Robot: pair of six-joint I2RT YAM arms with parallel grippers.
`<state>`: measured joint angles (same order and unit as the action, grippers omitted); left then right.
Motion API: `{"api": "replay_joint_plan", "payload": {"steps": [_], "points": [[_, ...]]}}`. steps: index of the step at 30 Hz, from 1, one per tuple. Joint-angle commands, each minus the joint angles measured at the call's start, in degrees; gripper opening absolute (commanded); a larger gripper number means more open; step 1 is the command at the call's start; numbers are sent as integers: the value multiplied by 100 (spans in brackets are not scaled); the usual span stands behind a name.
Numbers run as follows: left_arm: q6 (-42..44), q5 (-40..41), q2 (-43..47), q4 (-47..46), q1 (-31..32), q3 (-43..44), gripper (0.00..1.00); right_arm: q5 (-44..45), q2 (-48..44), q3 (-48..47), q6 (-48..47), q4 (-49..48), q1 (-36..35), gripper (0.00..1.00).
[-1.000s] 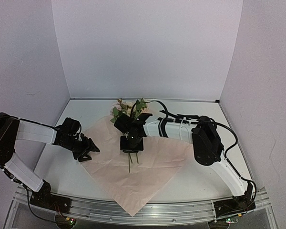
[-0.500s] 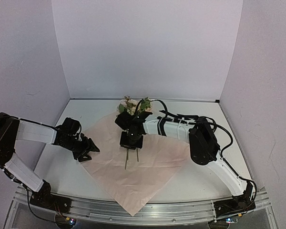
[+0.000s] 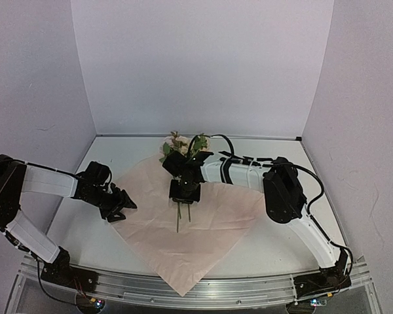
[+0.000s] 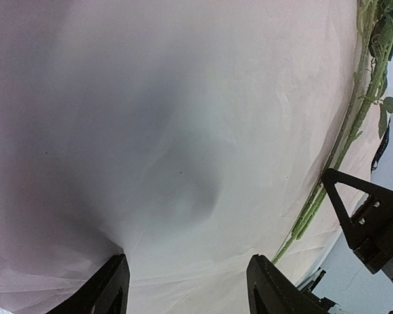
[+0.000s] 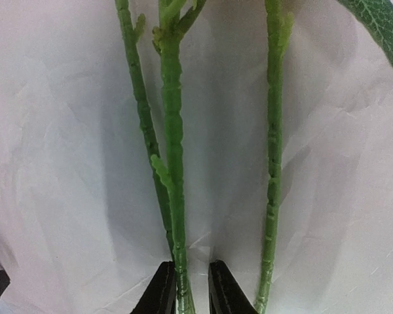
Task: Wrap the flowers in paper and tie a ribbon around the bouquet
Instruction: Adjust the fake flower on the flattened wrapping paper.
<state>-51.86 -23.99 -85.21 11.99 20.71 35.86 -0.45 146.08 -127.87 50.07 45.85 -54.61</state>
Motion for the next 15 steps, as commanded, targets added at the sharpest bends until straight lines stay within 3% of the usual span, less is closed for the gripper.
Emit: {"api": "replay_joint_plan", "payload": {"steps": [1,11,15], "points": [[95,61,127,170,14,-34,64,100,-414,95,-181,47,24,17],[86,121,192,235,13,-35,64,89,-498,-10,-262,-11,23,6],[84,131,213,248,12,-43,64,93,-593,-18,-275,-34,24,7]]}}
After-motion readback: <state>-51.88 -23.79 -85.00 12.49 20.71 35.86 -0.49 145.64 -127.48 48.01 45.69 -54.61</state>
